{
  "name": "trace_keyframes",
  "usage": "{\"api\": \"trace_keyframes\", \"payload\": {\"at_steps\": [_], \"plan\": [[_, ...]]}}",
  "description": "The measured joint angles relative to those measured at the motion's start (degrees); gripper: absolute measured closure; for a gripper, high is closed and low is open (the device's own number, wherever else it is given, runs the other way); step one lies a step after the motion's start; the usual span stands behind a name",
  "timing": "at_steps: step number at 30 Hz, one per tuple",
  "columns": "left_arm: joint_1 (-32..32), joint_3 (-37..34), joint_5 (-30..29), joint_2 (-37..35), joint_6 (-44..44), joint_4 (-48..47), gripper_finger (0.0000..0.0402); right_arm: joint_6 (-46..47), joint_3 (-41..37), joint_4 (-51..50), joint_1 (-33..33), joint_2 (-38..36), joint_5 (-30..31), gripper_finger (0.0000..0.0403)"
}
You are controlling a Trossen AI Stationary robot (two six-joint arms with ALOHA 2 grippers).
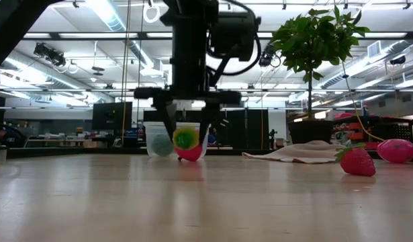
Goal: Pick and placing Produce into tupperware
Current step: Put the yellow pineapple into the container
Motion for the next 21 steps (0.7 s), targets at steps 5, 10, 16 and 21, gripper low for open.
{"api": "trace_keyframes", "payload": {"at_steps": [5, 10, 16, 21], "plan": [[-0.3, 4.4, -0.1, 0.0, 3.5, -3.6, 0.0153, 0.0, 0.0, 0.0, 0.0, 0.0, 0.0, 0.0273], [-0.5, 11.5, -0.1, 0.0, 7.8, -7.7, 0.0164, 0.0, 0.0, 0.0, 0.0, 0.0, 0.0, 0.0273], [-0.4, 22.3, 0.5, -0.1, 16.5, -14.3, 0.0154, 0.0, 0.0, 0.0, 0.0, 0.0, 0.0, 0.0274], [0.9, 28.8, 0.7, -1.3, 22.9, -21.6, 0.0153, 0.8, 0.0, -0.1, 0.0, 0.0, 0.0, 0.0275]]}}
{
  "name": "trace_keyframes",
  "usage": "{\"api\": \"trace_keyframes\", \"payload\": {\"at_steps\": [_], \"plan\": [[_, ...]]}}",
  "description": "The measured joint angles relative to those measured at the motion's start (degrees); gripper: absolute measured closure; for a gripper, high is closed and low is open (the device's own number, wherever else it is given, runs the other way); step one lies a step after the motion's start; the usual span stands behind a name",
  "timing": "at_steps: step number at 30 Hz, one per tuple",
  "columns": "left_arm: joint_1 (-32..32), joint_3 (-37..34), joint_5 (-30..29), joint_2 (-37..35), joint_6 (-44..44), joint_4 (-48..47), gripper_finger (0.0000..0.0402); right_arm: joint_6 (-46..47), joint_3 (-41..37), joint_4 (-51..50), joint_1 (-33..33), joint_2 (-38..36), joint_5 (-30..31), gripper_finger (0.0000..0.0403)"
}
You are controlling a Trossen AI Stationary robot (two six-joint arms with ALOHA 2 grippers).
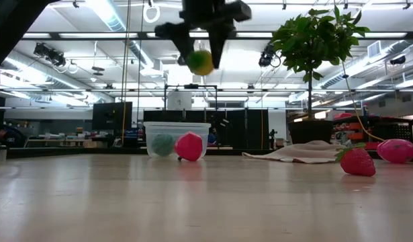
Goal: Pick and placing Produce into tupperware
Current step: Put the yellow pineapple into the container
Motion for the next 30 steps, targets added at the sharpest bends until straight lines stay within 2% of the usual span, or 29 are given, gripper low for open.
{"api": "trace_keyframes", "payload": {"at_steps": [4, 10, 14, 20, 25, 30], "plan": [[1.7, 1.7, 0.0, -3.0, 4.1, -2.6, 0.0164, 0.0, 0.0, 0.0, 0.0, 0.0, 1.4, 0.0275], [5.4, 1.7, 0.0, -7.7, 9.4, -5.2, 0.0155, -1.8, 0.0, 0.1, -0.7, 0.0, 10.9, 0.0275], [8.4, 1.7, 0.1, -10.2, 13.4, -6.4, 0.0155, -1.8, 0.0, 0.8, -1.7, 0.0, 14.6, 0.0275], [13.1, 1.7, 4.7, -11.9, 21.2, -5.8, 0.0166, -3.2, 0.0, 2.2, -4.2, 0.0, 21.0, 0.0275], [17.1, 1.7, 9.9, -11.8, 28.2, -6.1, 0.0155, -2.9, 0.0, 4.0, -7.3, 0.0, 21.2, 0.0275], [23.3, -1.0, 12.9, -11.7, 29.9, -5.8, 0.0163, -2.9, 0.0, 5.2, -8.4, 0.0, 21.0, 0.0275]]}}
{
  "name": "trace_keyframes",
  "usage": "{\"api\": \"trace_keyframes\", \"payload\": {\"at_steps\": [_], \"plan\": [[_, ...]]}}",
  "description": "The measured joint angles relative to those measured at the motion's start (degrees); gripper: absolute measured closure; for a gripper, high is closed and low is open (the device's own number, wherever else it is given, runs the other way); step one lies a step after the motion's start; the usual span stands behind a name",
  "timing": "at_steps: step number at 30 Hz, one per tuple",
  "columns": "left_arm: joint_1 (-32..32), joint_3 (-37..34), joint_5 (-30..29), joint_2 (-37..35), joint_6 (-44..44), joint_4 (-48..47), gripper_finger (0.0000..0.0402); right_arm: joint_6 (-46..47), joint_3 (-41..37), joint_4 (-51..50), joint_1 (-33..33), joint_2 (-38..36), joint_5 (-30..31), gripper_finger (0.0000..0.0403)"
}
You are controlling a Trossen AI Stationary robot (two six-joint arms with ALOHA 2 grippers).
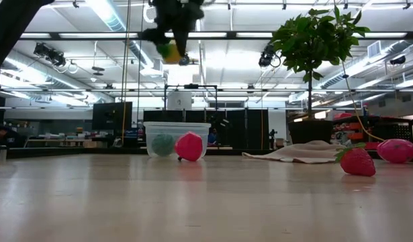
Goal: Pick and placing Produce into tupperware
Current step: Put the yellow pineapple into the container
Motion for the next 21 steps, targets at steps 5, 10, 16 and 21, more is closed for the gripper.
{"api": "trace_keyframes", "payload": {"at_steps": [5, 10, 16, 21], "plan": [[6.2, -5.8, 2.7, 0.1, 2.8, 1.9, 0.0163, 0.0, 0.0, 0.1, 0.0, 0.0, -0.1, 0.0275], [10.6, -13.5, 6.5, 0.1, 4.2, 8.7, 0.0153, 0.0, 0.0, 0.5, 0.0, 0.0, -0.3, 0.0275], [13.3, -20.8, 6.6, 0.1, 8.7, 15.0, 0.0165, 0.0, 0.0, 0.5, -0.4, 0.0, -1.4, 0.0275], [14.8, -23.7, 6.7, 0.1, 14.6, 16.8, 0.0159, 0.0, 0.0, 0.5, -0.3, 0.0, -1.8, 0.0275]]}}
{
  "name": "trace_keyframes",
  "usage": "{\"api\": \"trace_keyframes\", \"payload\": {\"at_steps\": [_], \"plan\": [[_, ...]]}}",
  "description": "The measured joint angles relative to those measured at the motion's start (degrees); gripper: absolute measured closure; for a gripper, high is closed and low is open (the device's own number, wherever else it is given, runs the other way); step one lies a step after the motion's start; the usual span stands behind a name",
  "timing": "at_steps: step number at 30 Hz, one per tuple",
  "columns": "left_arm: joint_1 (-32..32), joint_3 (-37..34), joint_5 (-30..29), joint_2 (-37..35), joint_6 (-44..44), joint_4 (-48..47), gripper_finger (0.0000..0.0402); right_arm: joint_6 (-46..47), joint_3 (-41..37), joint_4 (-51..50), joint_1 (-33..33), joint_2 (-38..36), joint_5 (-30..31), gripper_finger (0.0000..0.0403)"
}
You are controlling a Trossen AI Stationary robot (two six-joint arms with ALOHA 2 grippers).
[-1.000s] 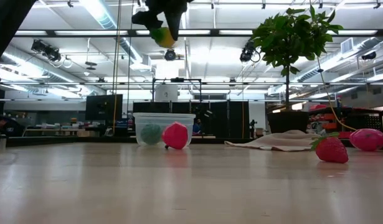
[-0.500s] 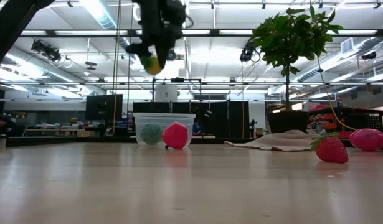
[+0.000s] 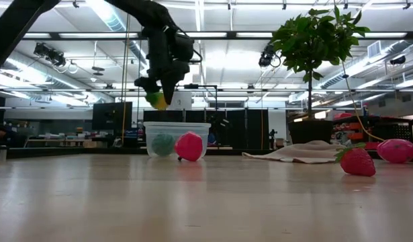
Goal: Pick and placing Produce into tupperware
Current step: Put the yellow pineapple into the container
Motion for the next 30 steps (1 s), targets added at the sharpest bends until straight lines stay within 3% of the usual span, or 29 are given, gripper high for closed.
{"api": "trace_keyframes", "payload": {"at_steps": [10, 18, 24, 30], "plan": [[0.4, -0.3, -1.5, 0.2, 22.0, 1.9, 0.0165, -0.1, 0.0, 1.2, -2.8, 0.0, -2.6, 0.0275], [-0.5, -0.3, -7.6, 1.7, 39.2, 3.4, 0.0159, -0.5, 0.0, 2.9, -3.8, 0.0, -3.0, 0.0275], [-1.1, -0.3, -8.3, 4.3, 37.3, 8.6, 0.0166, -0.5, 0.0, 3.0, -3.8, 0.0, -3.2, 0.0275], [-1.1, -0.3, -8.3, 4.9, 37.3, 7.0, 0.0153, -0.5, 0.0, 3.0, -4.6, 0.0, -3.3, 0.0275]]}}
